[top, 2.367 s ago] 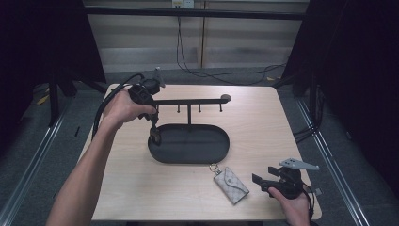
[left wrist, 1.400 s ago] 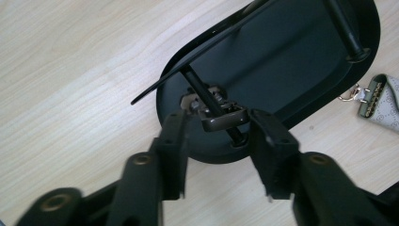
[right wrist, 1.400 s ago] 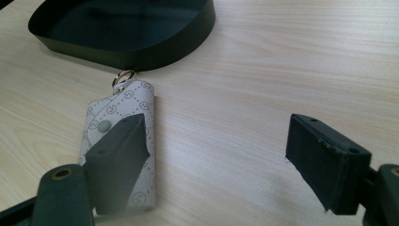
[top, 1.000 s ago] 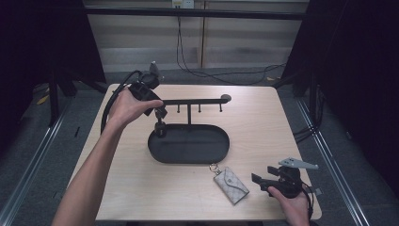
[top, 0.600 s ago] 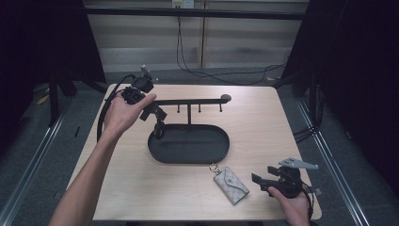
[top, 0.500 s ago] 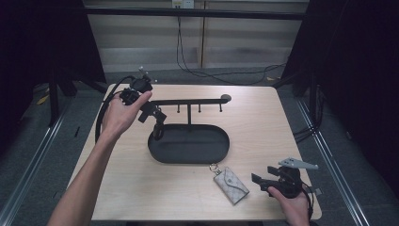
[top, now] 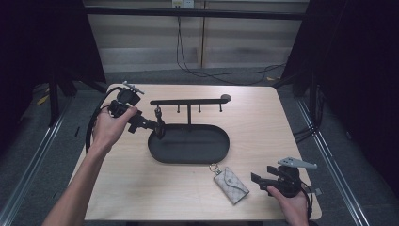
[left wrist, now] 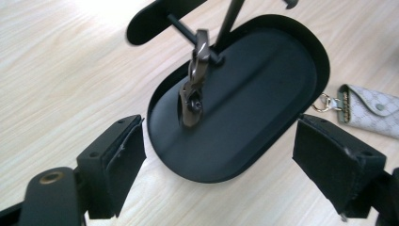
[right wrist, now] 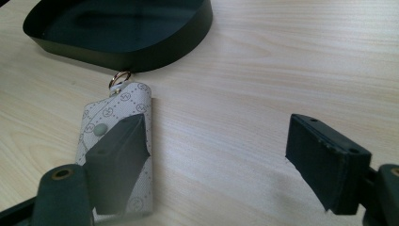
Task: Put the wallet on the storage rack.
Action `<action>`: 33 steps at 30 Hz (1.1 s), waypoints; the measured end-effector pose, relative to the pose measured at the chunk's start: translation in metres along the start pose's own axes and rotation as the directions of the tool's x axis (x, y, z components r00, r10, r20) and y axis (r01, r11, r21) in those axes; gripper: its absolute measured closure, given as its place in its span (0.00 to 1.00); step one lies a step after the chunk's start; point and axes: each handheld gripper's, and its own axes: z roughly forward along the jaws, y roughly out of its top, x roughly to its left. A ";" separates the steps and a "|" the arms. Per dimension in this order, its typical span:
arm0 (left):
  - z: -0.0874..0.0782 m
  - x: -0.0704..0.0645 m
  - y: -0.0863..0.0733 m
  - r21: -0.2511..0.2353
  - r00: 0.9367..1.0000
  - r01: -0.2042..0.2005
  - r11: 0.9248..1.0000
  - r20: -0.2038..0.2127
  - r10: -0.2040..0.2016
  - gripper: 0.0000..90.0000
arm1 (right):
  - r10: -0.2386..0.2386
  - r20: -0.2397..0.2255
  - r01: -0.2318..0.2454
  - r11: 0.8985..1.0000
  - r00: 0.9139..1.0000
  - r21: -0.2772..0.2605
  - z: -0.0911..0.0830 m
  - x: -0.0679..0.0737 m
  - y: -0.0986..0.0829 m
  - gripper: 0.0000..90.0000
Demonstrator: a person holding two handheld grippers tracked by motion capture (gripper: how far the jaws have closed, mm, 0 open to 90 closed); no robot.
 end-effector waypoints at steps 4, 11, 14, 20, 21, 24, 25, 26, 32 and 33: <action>-0.004 -0.001 -0.011 -0.048 1.000 0.010 0.999 0.012 -0.009 0.19 | 0.000 0.001 0.000 1.000 1.000 0.000 -0.001 0.000 0.000 0.23; -0.002 -0.007 -0.029 -0.037 1.000 0.004 0.999 -0.009 -0.004 0.20 | 0.002 0.000 -0.002 1.000 1.000 -0.001 -0.001 0.000 -0.001 0.23; -0.001 -0.011 -0.036 -0.045 1.000 0.005 0.999 -0.014 -0.005 0.20 | 0.009 0.002 -0.009 1.000 1.000 0.000 -0.001 -0.001 0.000 0.23; -0.002 -0.019 -0.057 -0.091 1.000 -0.010 0.996 0.006 0.011 0.20 | 0.011 0.004 -0.011 1.000 1.000 -0.004 -0.002 -0.001 -0.001 0.23; -0.002 -0.021 -0.061 -0.088 1.000 -0.010 0.996 -0.004 0.010 0.20 | 0.011 0.004 -0.011 1.000 1.000 -0.004 -0.002 -0.001 -0.001 0.23; -0.003 -0.020 -0.071 -0.096 1.000 -0.004 0.995 0.014 0.005 0.20 | 0.012 0.005 -0.012 1.000 1.000 -0.001 -0.001 -0.002 -0.001 0.23; -0.003 -0.020 -0.074 -0.094 1.000 0.001 0.996 0.019 0.001 0.20 | 0.011 0.004 -0.011 1.000 1.000 0.001 -0.001 -0.002 0.000 0.23; -0.003 -0.018 -0.077 -0.089 1.000 -0.001 0.996 0.030 0.004 0.20 | 0.013 0.005 -0.013 1.000 1.000 0.001 0.000 -0.001 0.000 0.24; 0.000 -0.020 -0.097 -0.125 0.999 0.005 0.992 0.041 0.000 0.20 | 0.011 0.004 -0.011 1.000 1.000 -0.001 -0.001 -0.001 -0.001 0.24; 0.001 -0.020 -0.100 -0.135 0.999 0.003 0.991 0.048 0.003 0.20 | 0.007 0.004 -0.007 1.000 1.000 0.000 -0.001 -0.001 -0.001 0.24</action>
